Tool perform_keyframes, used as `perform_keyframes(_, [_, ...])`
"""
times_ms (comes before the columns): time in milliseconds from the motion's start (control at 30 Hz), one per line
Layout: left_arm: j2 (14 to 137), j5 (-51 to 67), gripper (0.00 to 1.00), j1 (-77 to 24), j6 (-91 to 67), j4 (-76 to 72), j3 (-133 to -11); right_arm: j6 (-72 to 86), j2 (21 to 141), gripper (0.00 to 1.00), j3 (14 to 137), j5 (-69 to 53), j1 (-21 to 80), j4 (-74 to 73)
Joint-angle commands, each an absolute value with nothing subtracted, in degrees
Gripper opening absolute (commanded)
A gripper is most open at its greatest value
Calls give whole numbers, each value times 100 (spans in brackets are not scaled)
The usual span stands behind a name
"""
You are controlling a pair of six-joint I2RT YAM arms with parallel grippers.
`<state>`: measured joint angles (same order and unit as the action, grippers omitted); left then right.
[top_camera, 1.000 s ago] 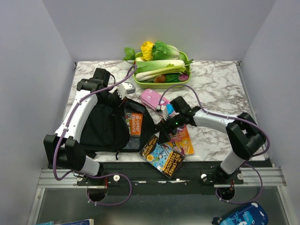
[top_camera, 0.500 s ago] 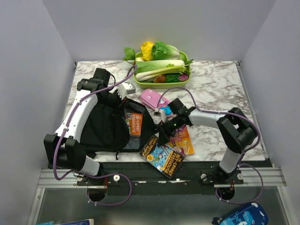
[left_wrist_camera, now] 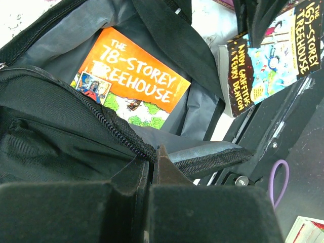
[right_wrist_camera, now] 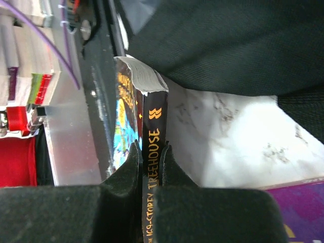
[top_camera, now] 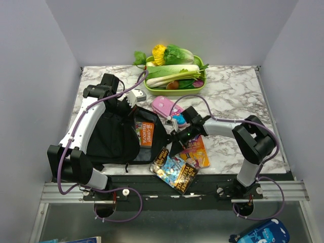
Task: Pack the student bag
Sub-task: Pick up the book from the center of the board, then place the book in the student bag.
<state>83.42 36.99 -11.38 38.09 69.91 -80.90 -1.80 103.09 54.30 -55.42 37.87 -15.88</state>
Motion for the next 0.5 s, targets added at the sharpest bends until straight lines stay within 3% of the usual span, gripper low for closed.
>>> perform_keyframes(0, [8323, 3727, 0, -1169, 3876, 7207, -8279, -79, 9660, 0, 5449, -6318, 3753, -1178])
perform_keyframes(200, [8341, 3744, 0, -1169, 3894, 7260, -8332, -79, 9264, 1, 5660, -6934, 3700, -993])
perform_keyframes(467, [8341, 3858, 0, -1239, 3894, 7453, -8481, 615, 10458, 1, 7337, -5591, 3665, -1099])
